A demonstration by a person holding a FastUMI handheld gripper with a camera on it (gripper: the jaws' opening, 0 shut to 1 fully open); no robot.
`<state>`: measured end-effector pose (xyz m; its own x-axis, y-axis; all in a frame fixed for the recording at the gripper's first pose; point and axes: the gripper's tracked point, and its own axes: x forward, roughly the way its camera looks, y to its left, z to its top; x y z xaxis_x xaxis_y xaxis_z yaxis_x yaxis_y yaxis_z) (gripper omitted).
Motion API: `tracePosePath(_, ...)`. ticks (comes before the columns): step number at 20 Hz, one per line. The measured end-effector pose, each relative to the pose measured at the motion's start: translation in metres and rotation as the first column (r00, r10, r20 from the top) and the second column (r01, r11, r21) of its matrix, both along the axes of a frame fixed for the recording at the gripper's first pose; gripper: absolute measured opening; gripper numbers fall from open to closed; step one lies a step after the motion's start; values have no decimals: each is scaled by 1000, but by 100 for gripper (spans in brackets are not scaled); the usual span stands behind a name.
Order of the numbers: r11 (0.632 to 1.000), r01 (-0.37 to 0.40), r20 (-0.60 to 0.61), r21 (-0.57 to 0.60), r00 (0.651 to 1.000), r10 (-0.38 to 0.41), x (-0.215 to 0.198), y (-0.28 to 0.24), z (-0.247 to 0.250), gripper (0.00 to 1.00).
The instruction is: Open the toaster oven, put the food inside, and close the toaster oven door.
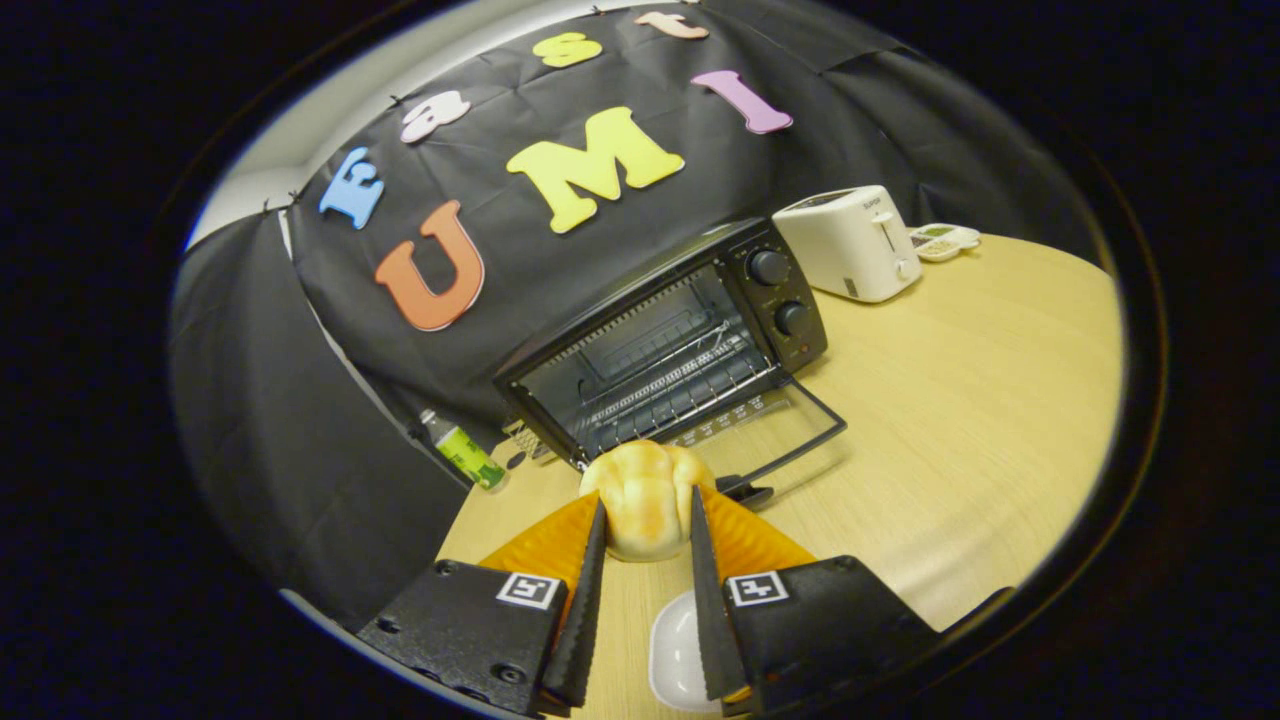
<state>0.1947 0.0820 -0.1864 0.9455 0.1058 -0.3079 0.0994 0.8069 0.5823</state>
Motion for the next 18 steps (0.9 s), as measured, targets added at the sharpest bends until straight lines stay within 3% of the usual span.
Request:
tracePosePath(3,999,25,-26,44,999,-24,38,-4,6,47)
tracePosePath(10,996,81,-85,-32,993,-83,150,-20,15,48)
tracePosePath(18,980,76,-102,-183,990,-96,211,-22,-3,48)
